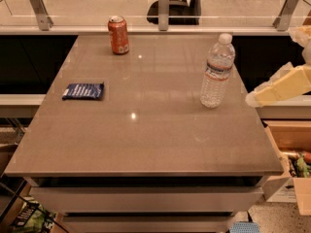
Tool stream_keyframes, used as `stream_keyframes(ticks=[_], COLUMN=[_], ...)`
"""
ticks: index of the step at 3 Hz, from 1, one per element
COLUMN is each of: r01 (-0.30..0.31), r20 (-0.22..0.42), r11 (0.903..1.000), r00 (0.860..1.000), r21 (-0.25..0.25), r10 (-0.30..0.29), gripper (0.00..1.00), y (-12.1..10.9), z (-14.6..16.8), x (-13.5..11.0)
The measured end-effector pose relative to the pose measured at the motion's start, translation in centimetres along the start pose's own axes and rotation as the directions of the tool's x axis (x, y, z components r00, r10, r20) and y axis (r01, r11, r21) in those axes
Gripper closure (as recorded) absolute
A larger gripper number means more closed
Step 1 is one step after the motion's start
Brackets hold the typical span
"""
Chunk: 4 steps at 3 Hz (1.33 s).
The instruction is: Move water bottle near coke can
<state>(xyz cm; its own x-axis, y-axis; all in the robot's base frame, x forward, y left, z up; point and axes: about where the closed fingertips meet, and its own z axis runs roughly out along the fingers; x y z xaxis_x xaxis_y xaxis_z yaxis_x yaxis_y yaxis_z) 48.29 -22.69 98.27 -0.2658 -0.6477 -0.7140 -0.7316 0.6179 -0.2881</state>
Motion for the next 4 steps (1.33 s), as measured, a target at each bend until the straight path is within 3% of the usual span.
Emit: stream_keyframes(ticks=[2, 4], r01=[-0.09, -0.14], r20=[0.143, 0.244], r11=[0.9952, 0.9901], r00=[0.986, 0.96], r21=[0.039, -0.005], r10=[0.083, 0.137], gripper=[0.0, 0.0], y=[-0.1, -0.3], z=[2.2, 5.3], x=[0.7, 1.1])
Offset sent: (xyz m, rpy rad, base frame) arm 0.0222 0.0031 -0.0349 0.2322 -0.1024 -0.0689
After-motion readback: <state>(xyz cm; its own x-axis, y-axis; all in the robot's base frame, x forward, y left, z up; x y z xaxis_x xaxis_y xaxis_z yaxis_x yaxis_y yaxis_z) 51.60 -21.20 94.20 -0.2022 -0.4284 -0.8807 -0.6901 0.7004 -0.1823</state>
